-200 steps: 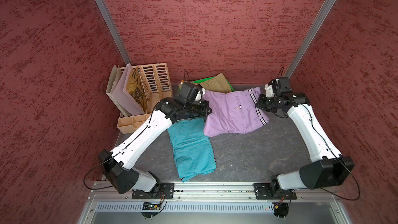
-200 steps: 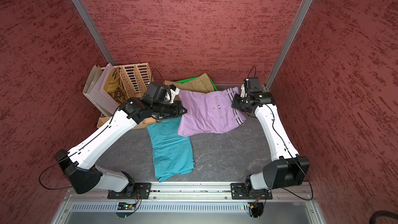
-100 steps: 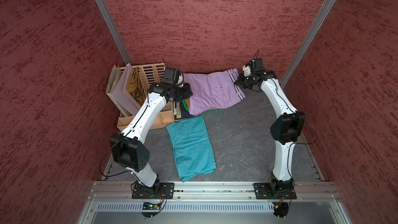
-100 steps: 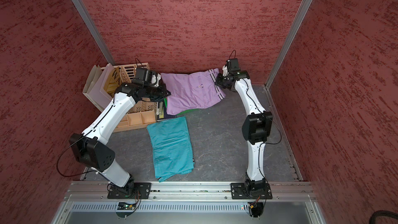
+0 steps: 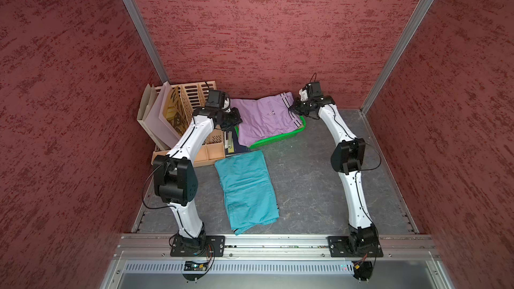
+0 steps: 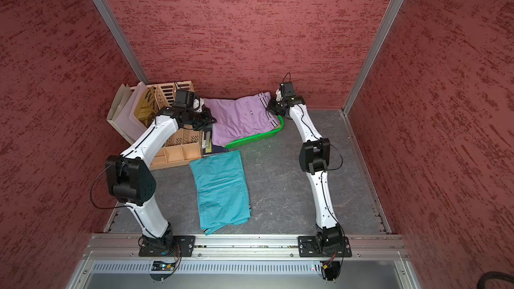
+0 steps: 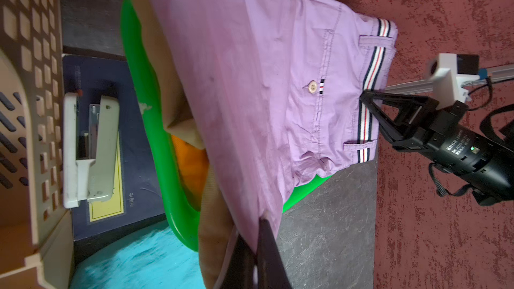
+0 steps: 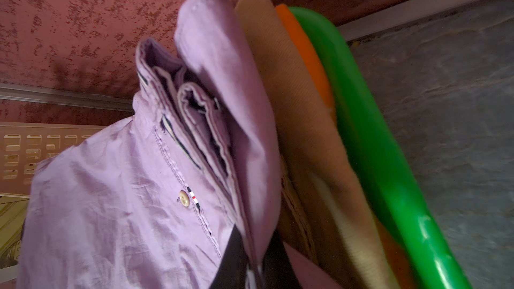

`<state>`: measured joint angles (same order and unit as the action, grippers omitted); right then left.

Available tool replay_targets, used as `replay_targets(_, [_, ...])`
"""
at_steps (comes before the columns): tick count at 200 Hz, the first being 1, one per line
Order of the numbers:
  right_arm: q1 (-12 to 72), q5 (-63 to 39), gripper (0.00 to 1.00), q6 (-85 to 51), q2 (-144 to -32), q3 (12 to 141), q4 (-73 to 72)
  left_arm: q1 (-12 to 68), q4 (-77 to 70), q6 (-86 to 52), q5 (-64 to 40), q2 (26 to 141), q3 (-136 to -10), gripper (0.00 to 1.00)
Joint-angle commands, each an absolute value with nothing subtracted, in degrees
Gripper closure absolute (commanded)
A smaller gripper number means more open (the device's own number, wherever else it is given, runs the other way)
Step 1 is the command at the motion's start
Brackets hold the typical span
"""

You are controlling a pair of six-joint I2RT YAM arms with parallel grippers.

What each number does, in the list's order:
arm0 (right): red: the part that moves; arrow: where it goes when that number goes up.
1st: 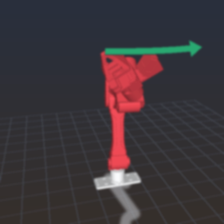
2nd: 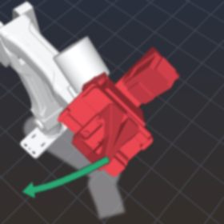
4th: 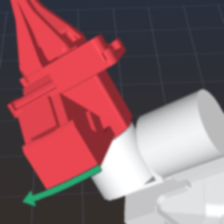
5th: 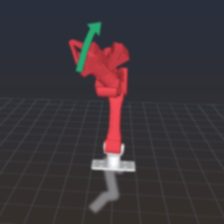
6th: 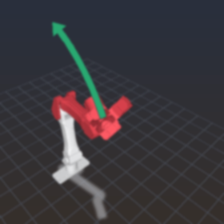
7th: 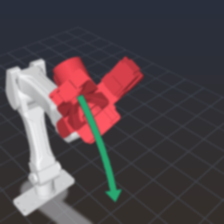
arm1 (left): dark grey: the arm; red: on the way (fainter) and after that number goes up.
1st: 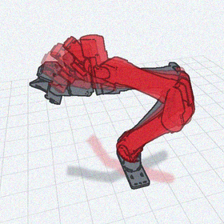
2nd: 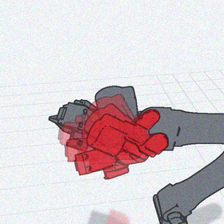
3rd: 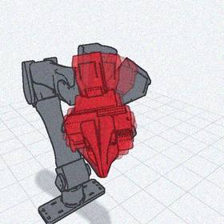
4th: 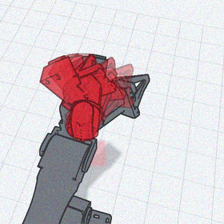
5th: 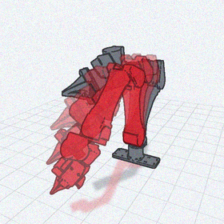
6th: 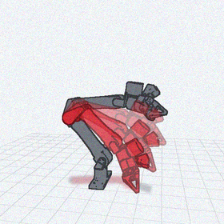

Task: Put the folded long pants in the basket
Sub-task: Place the long pant in the basket, then adjust the long pant at the center of the board.

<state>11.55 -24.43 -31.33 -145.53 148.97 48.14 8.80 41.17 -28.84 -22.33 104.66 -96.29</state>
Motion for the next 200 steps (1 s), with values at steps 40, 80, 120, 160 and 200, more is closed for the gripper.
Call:
replay_targets(40, [10.59, -24.21, 1.00, -33.48, -148.10, 151.07, 42.16, 7.98, 38.44, -27.63, -25.74, 107.19, -95.69, 1.00])
replay_targets(80, [9.80, -24.68, 0.77, -33.07, -148.53, 151.08, 41.58, 6.98, 38.84, -26.89, -25.88, 106.85, -93.31, 0.75])
replay_targets(120, [8.81, -22.68, 0.38, -28.86, -142.35, 148.62, 43.71, 5.47, 38.67, -27.16, -26.27, 101.42, -91.54, 0.24])
replay_targets(160, [7.76, -16.86, 0.33, -24.46, -133.38, 137.23, 46.74, 5.32, 39.21, -27.69, -26.74, 93.98, -87.93, 0.20])
replay_targets(200, [7.74, -17.48, 0.33, -24.34, -122.84, 120.15, 43.71, 5.27, 39.91, -28.22, -27.11, 84.02, -78.55, 0.20])
